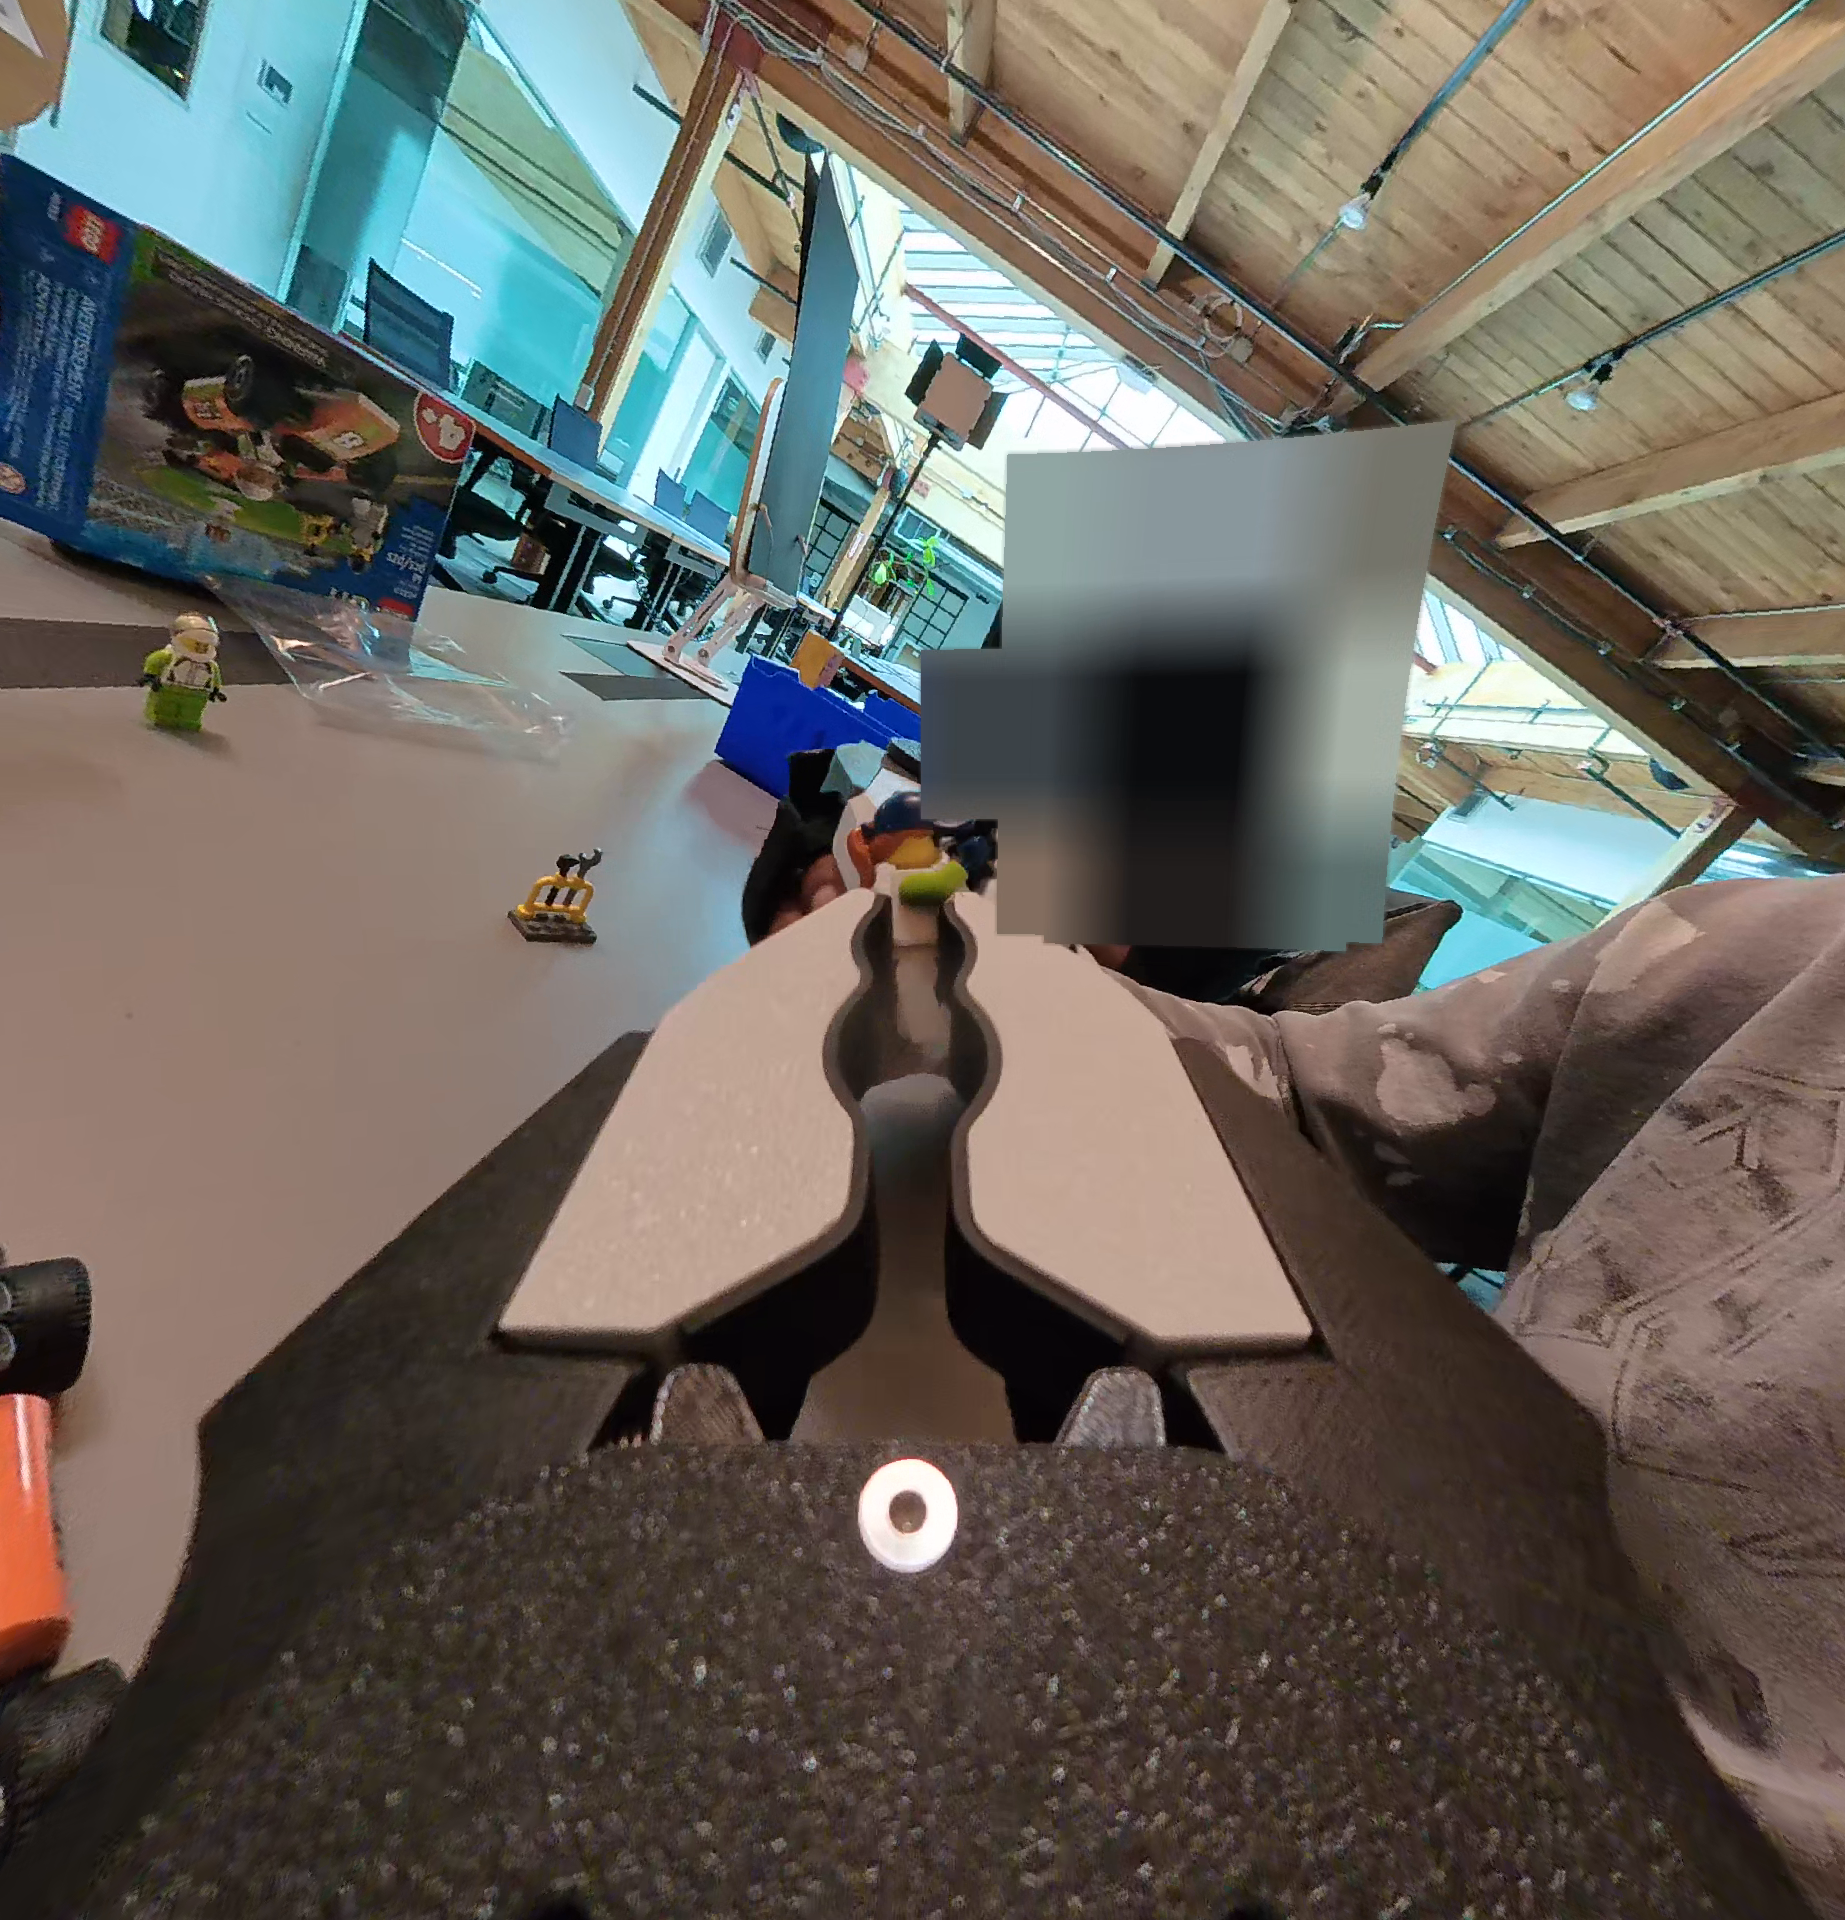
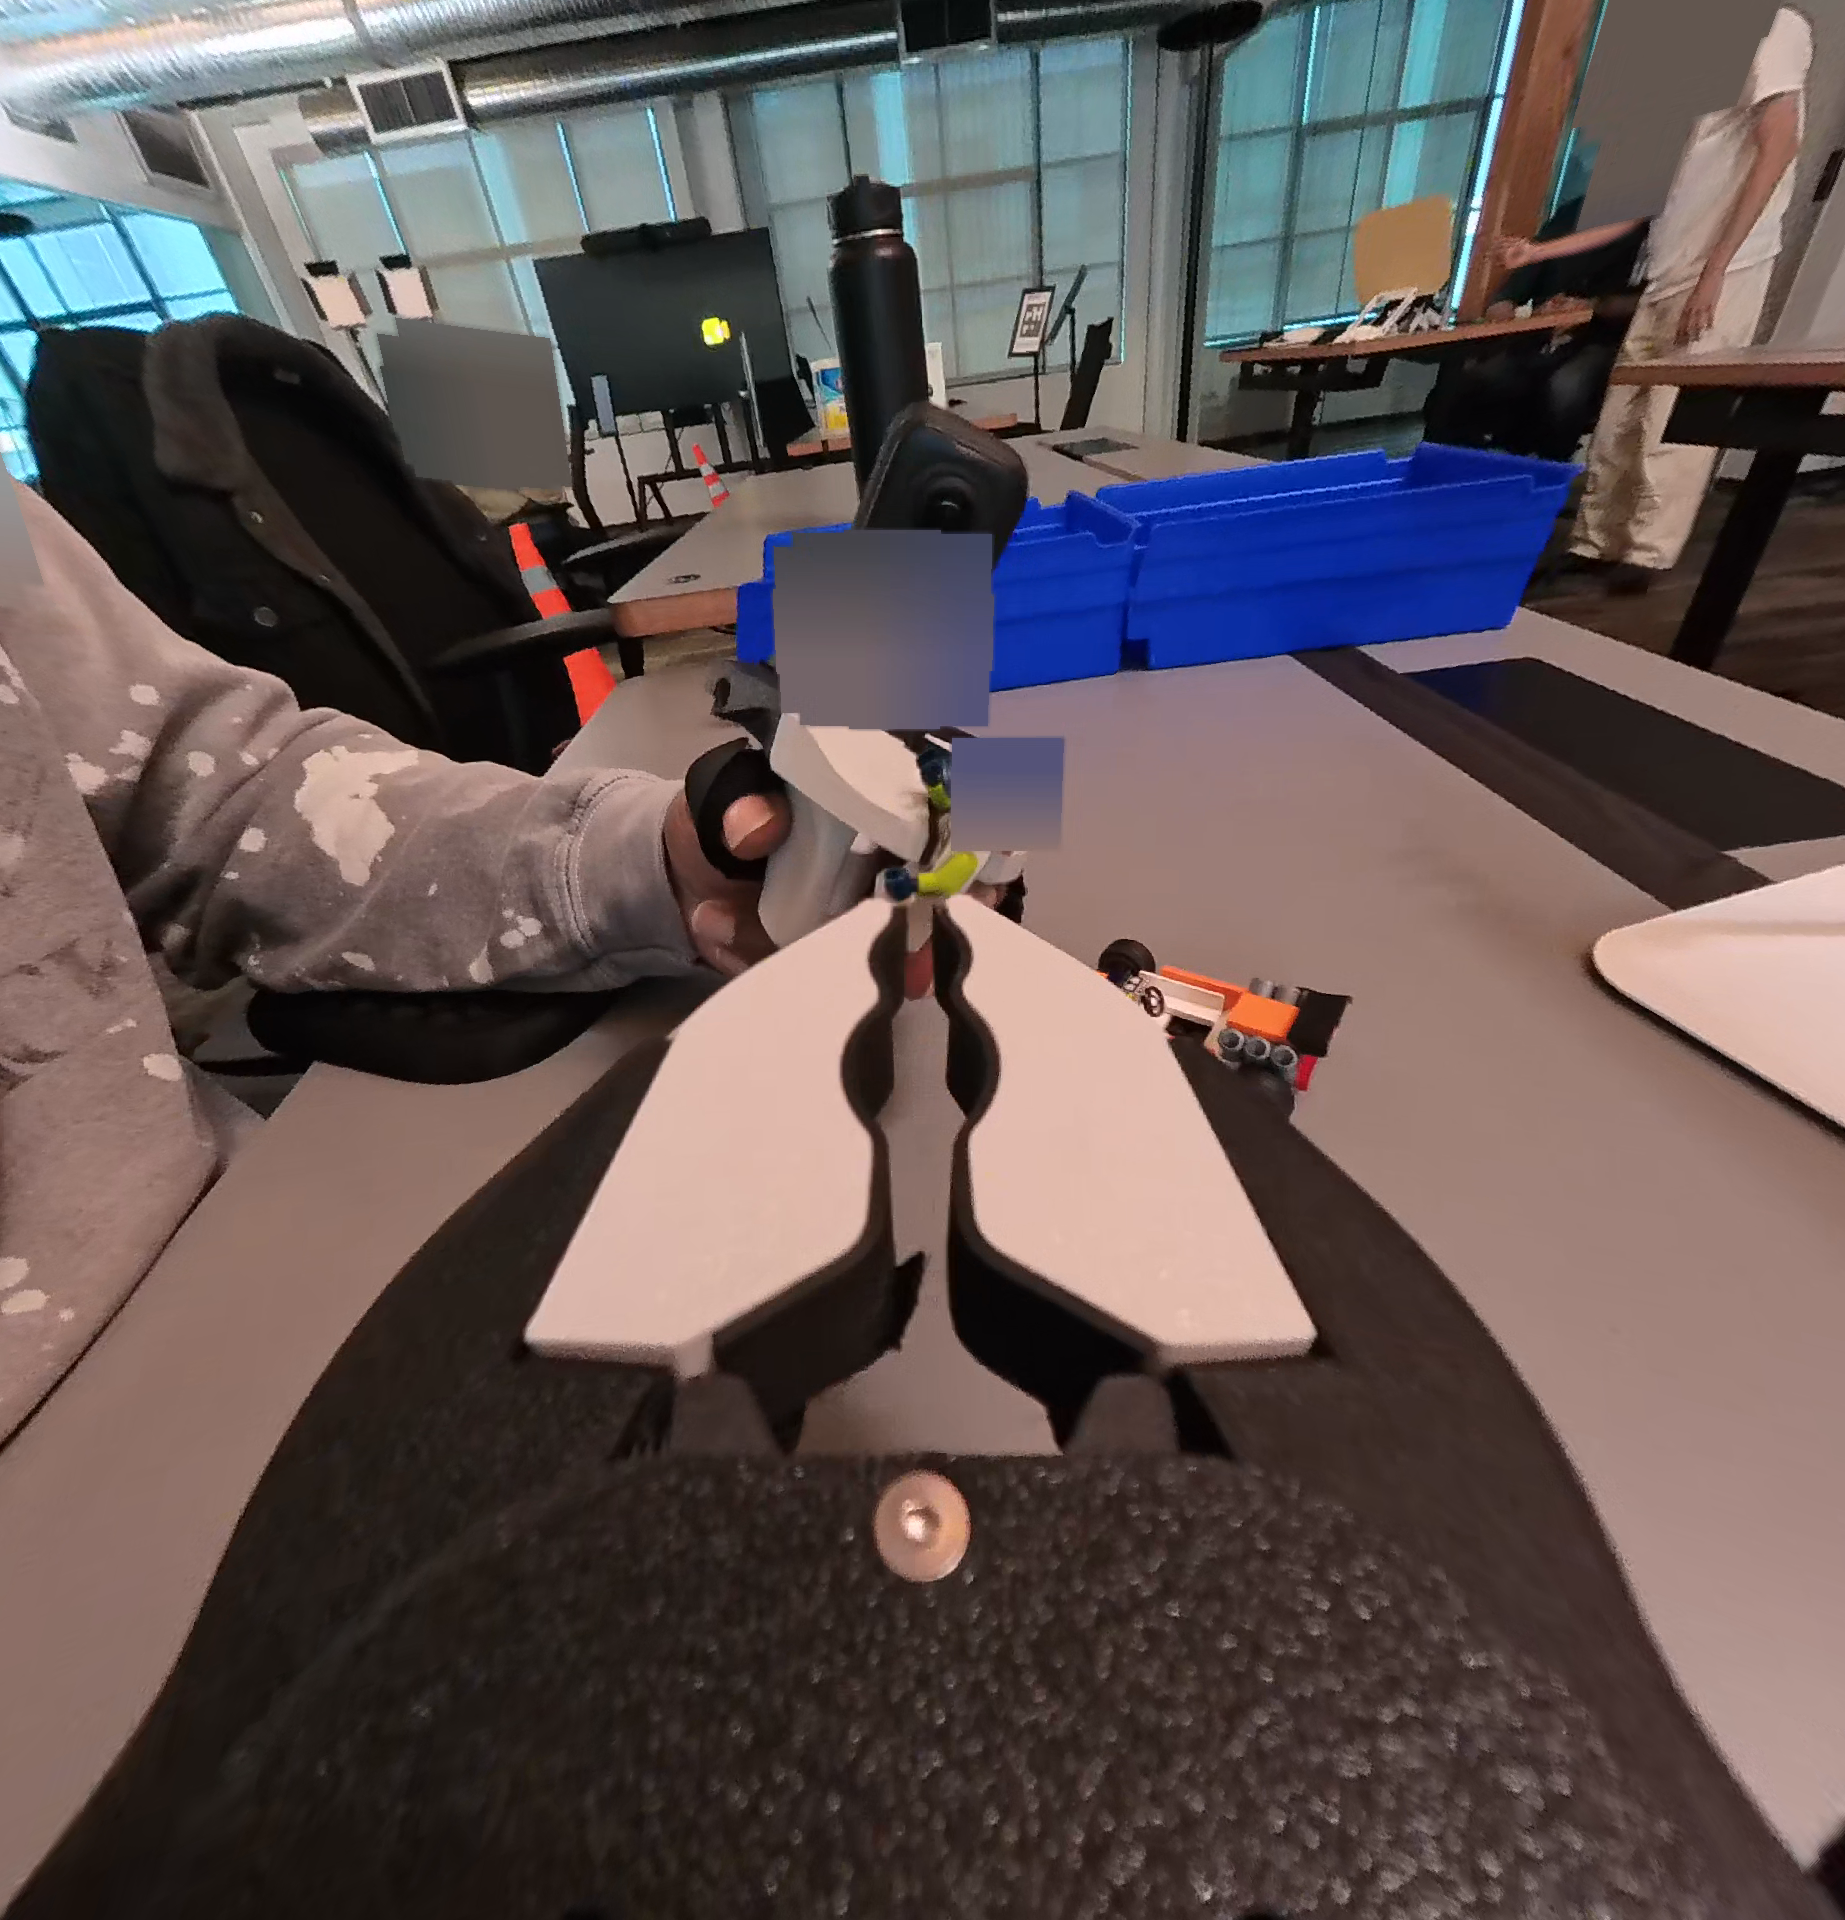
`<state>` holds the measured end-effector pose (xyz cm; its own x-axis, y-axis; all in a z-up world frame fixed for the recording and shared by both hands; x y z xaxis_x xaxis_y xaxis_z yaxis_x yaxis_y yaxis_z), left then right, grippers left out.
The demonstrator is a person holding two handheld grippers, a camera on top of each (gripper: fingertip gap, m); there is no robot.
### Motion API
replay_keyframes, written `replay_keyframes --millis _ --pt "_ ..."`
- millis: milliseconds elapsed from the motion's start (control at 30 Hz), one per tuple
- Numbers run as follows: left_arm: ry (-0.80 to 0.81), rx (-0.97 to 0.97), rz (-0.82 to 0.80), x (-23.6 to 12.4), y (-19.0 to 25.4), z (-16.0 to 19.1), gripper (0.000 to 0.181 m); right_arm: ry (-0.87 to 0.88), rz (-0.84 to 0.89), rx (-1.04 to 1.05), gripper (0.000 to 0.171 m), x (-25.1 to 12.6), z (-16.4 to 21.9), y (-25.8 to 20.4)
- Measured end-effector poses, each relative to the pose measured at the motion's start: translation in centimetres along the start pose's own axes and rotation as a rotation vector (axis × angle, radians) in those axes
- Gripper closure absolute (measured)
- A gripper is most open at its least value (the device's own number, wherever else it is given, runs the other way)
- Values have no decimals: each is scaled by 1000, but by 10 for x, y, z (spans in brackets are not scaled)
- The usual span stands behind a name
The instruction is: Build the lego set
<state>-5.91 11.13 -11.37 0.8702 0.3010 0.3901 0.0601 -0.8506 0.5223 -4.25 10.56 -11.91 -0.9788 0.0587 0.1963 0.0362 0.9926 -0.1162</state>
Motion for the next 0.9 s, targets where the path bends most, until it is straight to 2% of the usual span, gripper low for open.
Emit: replay_keyframes --millis 167,333,400,467,567,700,900 --pt "15 13 -34 -3 -6 -4 173 -93 40 -51 171 -5 13 8" --pt "20 39 -55 -5 -10 -6 173 -123 95 -43 146 0 17 14" --pt "24 51 -49 -4 -9 -6 173 -126 118 -20 142 6 18 14" --pt "29 60 -40 -2 -7 -4 173 -100 116 2 144 11 15 10" --pt "50 79 -32 0 -5 -5 173 -78 113 36 157 16 11 5" --pt "45 96 -17 1 -2 -5 172 -108 99 96 163 13 12 4" --pt "-46 148 1 -1 1 5 162 -177 18 168 164 7 17 -6"
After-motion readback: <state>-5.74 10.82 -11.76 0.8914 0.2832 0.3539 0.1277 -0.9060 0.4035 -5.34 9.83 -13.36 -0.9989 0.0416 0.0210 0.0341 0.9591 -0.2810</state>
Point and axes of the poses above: each gripper's, where its closed fingertips meet, x out along the fingers, z out of its underside, y = z × x across the jaws, the point moved 1 cm from there along -x, back along the fingers, and after that the axes turned 14 degrees about y, right-handed, at the moved point
